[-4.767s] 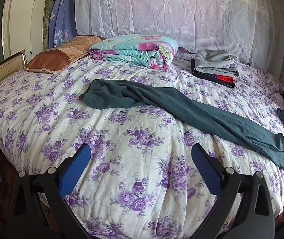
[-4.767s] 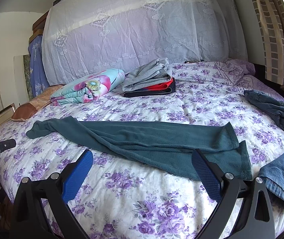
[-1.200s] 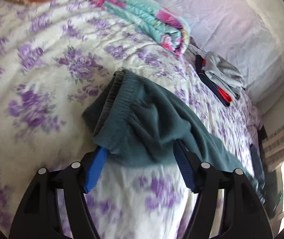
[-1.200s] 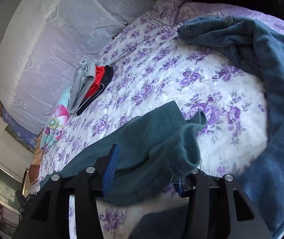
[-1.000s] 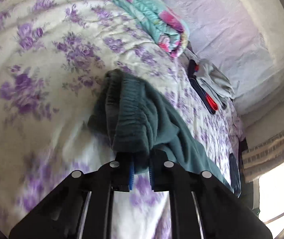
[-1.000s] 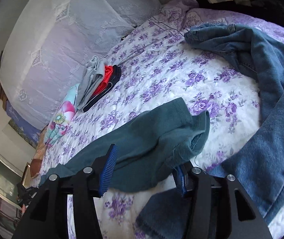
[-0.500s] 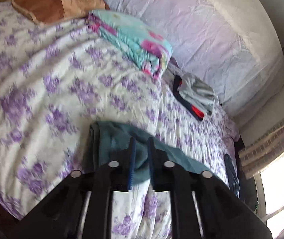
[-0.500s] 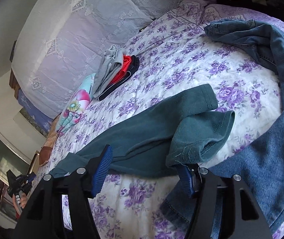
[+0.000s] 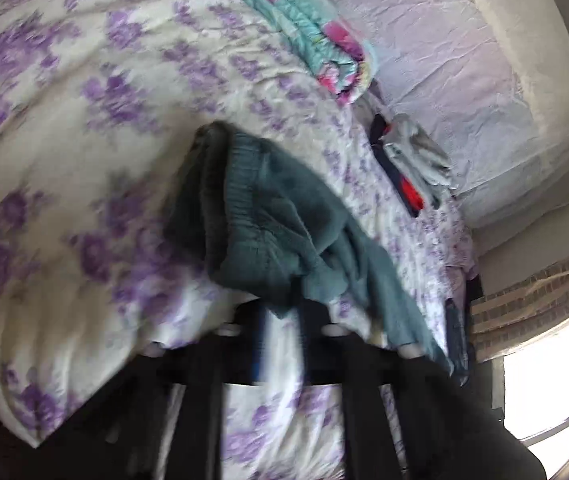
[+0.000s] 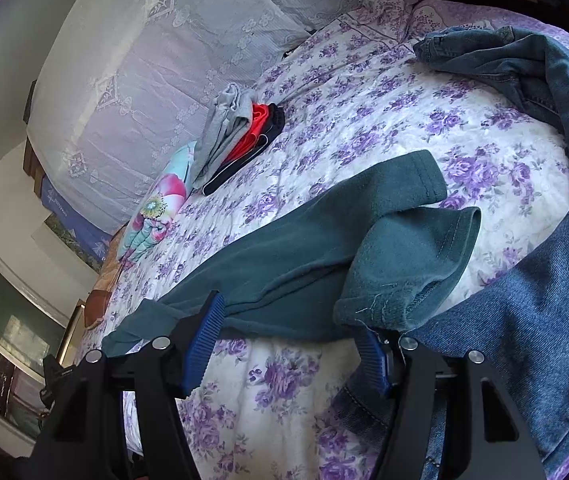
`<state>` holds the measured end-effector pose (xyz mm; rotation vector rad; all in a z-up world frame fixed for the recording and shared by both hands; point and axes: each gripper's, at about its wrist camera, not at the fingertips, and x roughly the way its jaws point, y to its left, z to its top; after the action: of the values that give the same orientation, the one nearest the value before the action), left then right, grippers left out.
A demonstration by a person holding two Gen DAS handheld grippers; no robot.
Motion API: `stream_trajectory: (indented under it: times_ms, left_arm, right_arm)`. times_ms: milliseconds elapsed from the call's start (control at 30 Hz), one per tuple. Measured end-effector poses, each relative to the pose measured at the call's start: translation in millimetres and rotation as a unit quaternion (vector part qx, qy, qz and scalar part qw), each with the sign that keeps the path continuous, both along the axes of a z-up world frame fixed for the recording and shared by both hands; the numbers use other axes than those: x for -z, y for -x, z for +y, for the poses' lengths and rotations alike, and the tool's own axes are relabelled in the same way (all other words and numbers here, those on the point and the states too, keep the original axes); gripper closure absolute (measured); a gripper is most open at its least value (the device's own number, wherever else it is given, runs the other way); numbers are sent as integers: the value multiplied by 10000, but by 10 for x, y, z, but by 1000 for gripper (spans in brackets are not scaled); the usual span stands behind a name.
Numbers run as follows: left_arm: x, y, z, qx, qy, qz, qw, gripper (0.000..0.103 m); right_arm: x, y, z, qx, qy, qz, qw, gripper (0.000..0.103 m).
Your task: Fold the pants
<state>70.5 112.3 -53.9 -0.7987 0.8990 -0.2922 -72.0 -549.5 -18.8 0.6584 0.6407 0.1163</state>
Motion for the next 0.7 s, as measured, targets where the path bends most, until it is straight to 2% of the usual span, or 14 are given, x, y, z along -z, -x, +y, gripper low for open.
stream_trajectory:
  times_ms: [100, 200, 300, 367, 433, 533, 700]
  left_arm:
    - [-215, 52, -61, -116, -428, -340, 9984, 100]
    - [-477, 46, -83, -3, -539, -640, 9965, 101]
    - [-757, -97, -143, 32, -698, -933, 9932, 102]
    - [-1023, -274, -243, 72, -957, -1292, 9870, 103]
    - [-1148, -448, -293, 221, -971, -1439, 9846, 102]
    - [-1217, -672, -346, 266, -1017, -1411, 9844, 102]
    - [-1012, -725, -318, 304, -1025, -1080, 9884, 102]
  right_arm:
    - [0, 16, 1, -28, -34, -15, 10000, 39]
    - [24, -2, 18, -48, -6, 17, 10000, 39]
    - [19, -49, 51, -104, -10, 4, 9999, 39]
    - [1, -66, 53, -107, -34, -19, 9999, 39]
    - [-11, -77, 52, -110, -68, -17, 9999, 38]
    - [-13, -60, 53, -99, -49, -16, 9999, 38]
    - [16, -50, 20, -91, -77, 9, 9999, 38]
